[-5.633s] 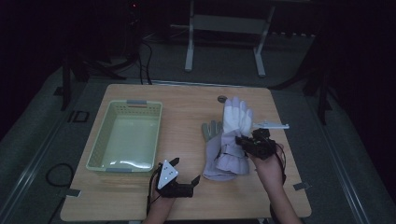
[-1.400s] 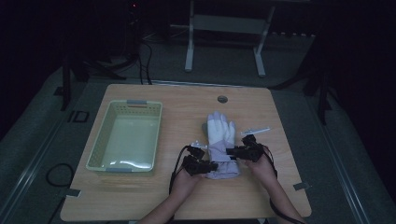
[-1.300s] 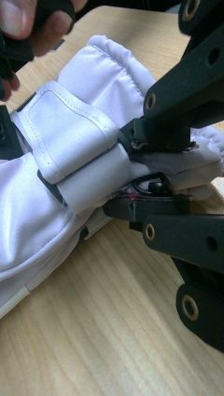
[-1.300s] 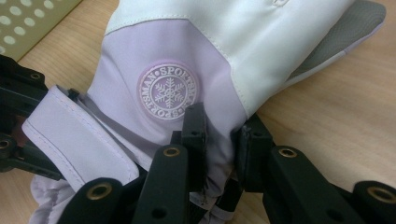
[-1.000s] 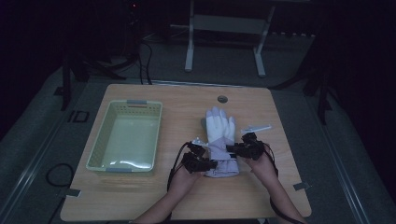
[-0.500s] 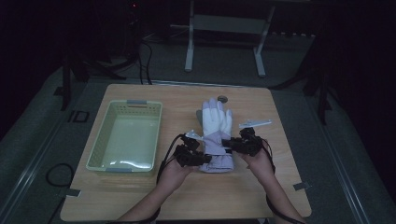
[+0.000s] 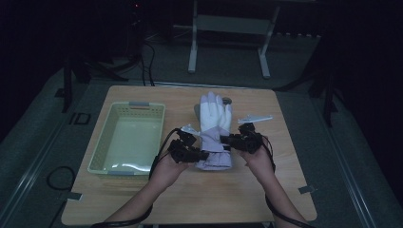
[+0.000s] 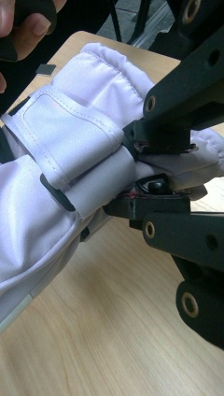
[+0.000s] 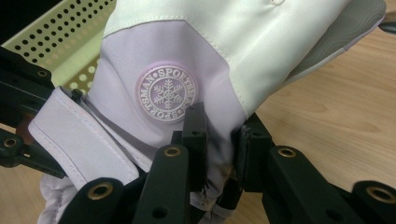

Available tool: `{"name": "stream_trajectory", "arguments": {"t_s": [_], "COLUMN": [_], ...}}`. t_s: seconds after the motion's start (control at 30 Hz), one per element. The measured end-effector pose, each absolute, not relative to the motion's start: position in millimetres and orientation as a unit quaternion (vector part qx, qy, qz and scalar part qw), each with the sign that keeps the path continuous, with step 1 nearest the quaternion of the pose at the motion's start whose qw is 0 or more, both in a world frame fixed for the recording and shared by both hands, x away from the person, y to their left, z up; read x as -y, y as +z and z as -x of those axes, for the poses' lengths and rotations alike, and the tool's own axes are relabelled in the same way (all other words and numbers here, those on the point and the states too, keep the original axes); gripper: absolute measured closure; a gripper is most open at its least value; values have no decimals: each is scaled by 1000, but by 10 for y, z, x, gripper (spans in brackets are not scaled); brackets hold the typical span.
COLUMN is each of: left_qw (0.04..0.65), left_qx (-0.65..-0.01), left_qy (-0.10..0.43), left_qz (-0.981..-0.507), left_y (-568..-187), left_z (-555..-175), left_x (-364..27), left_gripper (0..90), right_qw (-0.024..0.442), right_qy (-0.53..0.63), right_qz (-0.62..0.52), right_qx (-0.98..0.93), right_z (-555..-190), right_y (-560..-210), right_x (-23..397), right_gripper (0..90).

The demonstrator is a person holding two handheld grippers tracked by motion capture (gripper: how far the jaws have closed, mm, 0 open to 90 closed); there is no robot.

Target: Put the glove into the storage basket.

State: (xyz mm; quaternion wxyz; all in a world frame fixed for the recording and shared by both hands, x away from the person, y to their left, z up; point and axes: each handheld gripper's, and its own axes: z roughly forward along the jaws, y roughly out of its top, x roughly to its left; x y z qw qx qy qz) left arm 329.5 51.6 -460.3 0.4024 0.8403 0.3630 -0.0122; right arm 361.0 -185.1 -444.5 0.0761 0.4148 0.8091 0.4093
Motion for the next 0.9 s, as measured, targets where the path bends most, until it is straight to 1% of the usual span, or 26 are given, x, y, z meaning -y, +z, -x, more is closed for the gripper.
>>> {"name": "stream_trajectory", "arguments": {"t_s": [0.23, 0.6, 0.73, 0.9], "left_qw": [403, 387, 382, 380], "left_qx": [-365, -372, -372, -373], "left_qy": [-11, 1, 17, 20], "left_qz": [-839, -844, -846, -846], "left_y": [-4488, -4338, -4231, -4166], "left_z": [-3300, -3308, -3297, -3299], "left_x": [-679, -894, -1019, -1193], "left_gripper": [740, 739, 739, 738], "right_qw": [74, 71, 74, 78], "right_qy": [414, 418, 424, 428], "right_qz": [-406, -396, -391, -382], "right_qx": [-811, -815, -814, -816], "right_z": [-3631, -3679, -3693, -3701], "right_y": [-4336, -4238, -4154, -4088], "right_x": [1696, 1448, 1312, 1146], "right_gripper": [764, 764, 764, 764]}}
